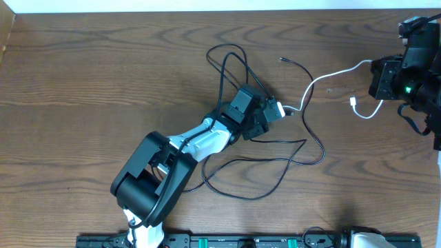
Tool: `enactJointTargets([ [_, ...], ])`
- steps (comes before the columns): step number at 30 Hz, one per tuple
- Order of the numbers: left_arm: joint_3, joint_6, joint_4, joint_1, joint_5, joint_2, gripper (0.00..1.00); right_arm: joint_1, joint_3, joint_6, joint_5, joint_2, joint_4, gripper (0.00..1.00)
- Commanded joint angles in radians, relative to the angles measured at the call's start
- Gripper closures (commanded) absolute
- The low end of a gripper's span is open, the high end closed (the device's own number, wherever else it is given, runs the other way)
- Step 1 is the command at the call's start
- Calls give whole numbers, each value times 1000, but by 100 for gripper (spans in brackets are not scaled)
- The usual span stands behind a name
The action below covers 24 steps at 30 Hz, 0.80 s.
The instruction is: Untangle cables
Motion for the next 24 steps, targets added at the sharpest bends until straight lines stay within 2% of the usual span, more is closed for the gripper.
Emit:
enactJointTargets([
  [1, 21, 3, -1, -2, -3, 9, 46, -2, 14, -15, -9, -2, 0, 99],
  [3, 21, 3, -3, -2, -4, 9, 58, -2, 14, -15, -9, -2, -1, 99],
  [4, 21, 3, -2, -2, -4, 9, 70, -2, 14, -15, -9, -2, -1, 99],
  [5, 21, 3, -2, -2, -4, 9, 86, -2, 14, -15, -9, -2, -1, 99],
  [6, 22, 3, 0, -2, -4, 8, 92, -2, 14, -15, -9, -2, -3, 99],
  [11, 22, 2, -9, -2, -5, -29, 93, -2, 14, -16, -8, -2, -16, 99],
  [19, 22, -16, -19, -2, -34, -238, 92, -2, 14, -15, -9, -2, -19, 99],
  [20, 22, -16, -22, -2, -33, -262, 88, -2, 14, -15, -10, -2, -19, 99],
  [21, 22, -16, -23, -2, -33, -293, 57, -2, 14, -16, -23, -2, -19, 99],
  [22, 22, -16, -24, -2, -32, -304, 47, -2, 14, -16, -43, -2, -19, 99],
  [24, 22, -16, -24, -2, -32, -317, 34, -2, 14, -42, -121, -3, -11, 99],
])
